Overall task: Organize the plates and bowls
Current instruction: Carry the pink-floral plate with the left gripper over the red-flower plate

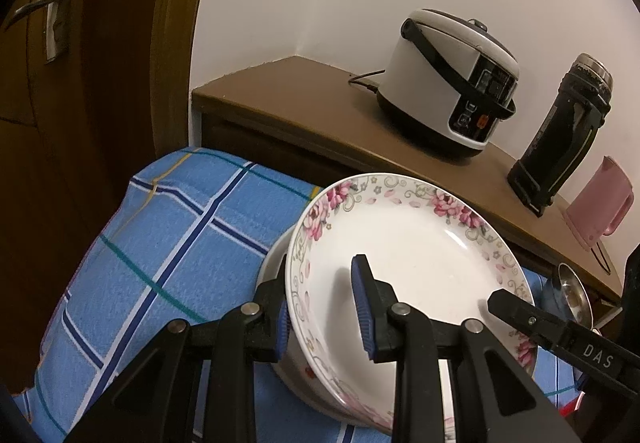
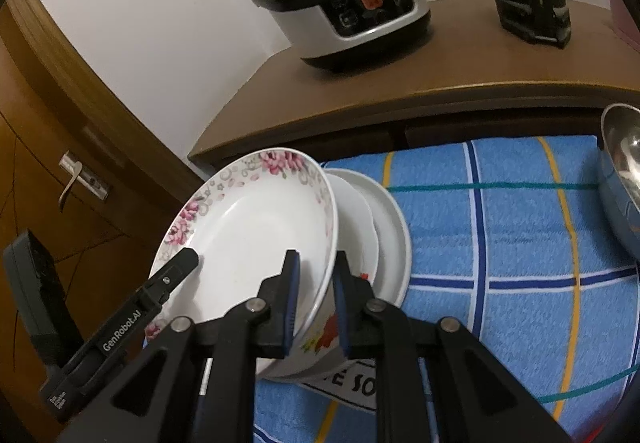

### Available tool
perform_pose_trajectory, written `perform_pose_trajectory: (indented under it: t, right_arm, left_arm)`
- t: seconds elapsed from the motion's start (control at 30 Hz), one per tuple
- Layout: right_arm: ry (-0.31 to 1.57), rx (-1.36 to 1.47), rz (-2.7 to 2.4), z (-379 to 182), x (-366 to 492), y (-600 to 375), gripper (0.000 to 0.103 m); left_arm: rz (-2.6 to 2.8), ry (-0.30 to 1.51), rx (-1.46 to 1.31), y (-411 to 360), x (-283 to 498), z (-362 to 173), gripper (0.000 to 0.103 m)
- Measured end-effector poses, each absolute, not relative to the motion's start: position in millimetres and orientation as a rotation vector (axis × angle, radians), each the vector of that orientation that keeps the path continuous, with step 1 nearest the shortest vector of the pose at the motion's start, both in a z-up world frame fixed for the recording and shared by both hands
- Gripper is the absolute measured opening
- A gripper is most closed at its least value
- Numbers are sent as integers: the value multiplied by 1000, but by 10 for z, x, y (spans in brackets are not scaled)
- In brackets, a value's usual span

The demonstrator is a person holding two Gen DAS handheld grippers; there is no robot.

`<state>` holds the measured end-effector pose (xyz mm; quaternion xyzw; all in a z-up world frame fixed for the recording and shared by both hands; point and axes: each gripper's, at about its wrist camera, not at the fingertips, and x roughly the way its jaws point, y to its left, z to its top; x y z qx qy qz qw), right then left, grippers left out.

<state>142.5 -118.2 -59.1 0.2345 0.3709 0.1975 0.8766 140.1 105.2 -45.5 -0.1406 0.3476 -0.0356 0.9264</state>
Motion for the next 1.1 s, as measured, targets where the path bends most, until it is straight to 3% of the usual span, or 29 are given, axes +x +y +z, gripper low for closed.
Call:
perform_pose_trajectory:
  t: [1.1]
  right_arm:
    - [781, 473, 377, -726, 1533, -1176, 17]
  left_arm:
    - [-42, 761, -241, 929, 1561, -670, 30]
